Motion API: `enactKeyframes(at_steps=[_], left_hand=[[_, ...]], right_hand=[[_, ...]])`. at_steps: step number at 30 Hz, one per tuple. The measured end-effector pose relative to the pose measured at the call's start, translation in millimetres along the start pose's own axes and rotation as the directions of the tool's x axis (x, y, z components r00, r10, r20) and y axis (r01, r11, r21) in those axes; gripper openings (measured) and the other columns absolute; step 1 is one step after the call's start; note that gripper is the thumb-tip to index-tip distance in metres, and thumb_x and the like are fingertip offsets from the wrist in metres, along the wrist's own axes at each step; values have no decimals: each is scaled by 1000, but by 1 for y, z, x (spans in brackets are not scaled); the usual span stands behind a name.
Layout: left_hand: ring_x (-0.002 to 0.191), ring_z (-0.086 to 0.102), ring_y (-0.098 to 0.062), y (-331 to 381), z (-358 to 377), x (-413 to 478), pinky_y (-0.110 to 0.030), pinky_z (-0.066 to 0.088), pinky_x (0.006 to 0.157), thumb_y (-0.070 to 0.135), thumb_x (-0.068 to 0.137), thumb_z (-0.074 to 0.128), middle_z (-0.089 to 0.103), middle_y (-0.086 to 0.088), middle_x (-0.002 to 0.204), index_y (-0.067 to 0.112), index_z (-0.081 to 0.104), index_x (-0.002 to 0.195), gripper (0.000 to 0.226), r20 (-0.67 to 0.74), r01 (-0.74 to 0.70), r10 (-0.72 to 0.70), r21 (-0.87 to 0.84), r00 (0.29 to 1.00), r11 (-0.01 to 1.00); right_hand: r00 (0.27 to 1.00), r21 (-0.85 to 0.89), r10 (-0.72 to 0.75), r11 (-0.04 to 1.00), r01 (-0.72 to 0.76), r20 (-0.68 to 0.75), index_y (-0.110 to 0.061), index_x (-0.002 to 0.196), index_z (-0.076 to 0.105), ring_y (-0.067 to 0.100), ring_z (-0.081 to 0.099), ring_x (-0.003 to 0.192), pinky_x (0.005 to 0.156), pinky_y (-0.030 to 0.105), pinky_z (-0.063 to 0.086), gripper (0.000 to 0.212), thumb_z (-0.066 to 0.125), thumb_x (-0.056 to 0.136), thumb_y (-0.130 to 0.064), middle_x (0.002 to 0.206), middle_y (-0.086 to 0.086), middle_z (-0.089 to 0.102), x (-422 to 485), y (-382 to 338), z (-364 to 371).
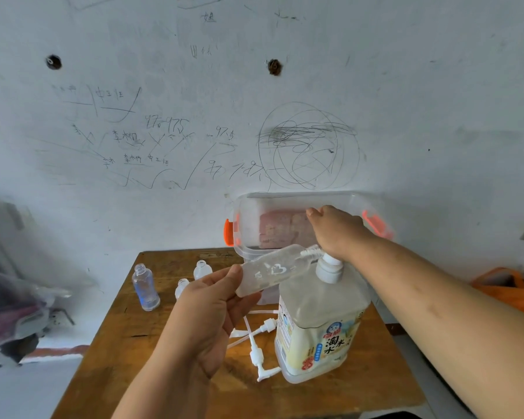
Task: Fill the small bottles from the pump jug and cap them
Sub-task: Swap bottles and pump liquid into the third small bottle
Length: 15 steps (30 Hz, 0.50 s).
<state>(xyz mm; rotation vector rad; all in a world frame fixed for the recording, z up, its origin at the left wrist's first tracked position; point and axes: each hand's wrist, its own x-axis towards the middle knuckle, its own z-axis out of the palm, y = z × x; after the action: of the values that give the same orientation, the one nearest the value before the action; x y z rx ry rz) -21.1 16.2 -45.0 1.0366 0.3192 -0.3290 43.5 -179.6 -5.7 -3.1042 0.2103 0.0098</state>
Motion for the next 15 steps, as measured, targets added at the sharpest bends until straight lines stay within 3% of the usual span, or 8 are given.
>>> enactKeyframes(at_steps=[7,15], left_hand=[[74,75,-31,-1,1,-7,-34,62,64,10,88,62,68,-23,105,-2,61,110,25,-16,23,-23,-5,1000,1000],[80,75,-31,6,5,-12,-35,61,68,12,89,61,70,-21,105,-2,61,115,30,24,-53,54,-3,998,999]], right_hand=[[999,160,33,986,-37,31,-13,137,37,37,44,122,104,45,35,37,22,103,-15,132,19,46,-15,-4,-10],[1000,135,9,991,-11,19,-17,144,30,36,43,125,105,44,33,41,20,104,-20,136,17,43,-13,-3,-27]])
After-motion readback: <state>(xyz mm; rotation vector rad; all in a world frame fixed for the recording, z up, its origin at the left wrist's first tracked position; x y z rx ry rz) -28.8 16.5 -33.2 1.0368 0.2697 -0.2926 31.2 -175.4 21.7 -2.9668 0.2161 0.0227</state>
